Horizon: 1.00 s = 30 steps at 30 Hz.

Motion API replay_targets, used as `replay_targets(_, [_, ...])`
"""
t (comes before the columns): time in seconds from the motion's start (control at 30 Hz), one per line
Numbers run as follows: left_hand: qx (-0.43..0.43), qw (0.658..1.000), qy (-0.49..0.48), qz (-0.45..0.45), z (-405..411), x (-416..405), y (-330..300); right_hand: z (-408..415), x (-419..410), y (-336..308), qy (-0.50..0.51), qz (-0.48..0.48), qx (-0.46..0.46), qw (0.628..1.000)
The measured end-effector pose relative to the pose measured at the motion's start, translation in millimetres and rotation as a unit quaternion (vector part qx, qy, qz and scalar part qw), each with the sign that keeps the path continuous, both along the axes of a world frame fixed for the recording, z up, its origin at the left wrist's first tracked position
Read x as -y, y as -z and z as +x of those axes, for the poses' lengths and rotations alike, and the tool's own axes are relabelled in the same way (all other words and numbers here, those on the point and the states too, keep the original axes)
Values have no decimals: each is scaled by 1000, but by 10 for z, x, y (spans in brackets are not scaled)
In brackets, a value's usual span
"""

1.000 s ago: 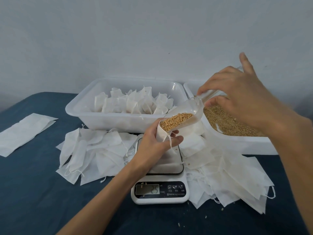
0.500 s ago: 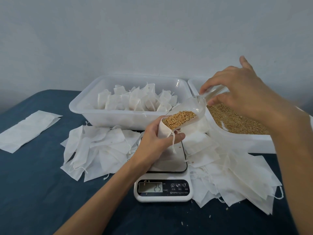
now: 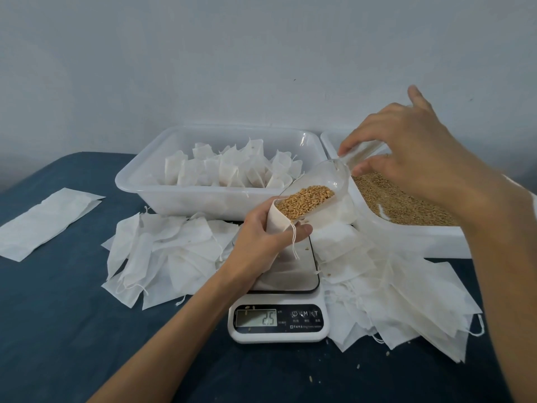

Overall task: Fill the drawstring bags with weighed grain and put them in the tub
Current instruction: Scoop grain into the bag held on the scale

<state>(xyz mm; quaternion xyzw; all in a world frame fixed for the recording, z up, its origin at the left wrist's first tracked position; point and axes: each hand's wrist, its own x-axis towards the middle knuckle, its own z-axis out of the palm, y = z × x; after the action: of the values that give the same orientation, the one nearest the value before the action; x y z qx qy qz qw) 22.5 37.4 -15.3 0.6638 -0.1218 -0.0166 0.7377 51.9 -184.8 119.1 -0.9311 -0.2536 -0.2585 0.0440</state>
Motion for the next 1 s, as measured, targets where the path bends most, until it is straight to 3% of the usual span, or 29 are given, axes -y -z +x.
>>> replay_targets(0.33, [2,1000,-5,0,14,-29,-5,131,104,106,-4,56,-104,993])
replay_targets(1.0, [-7,1000,1,-1,46,-66,16,-10,-5,18,2,59,-89,994])
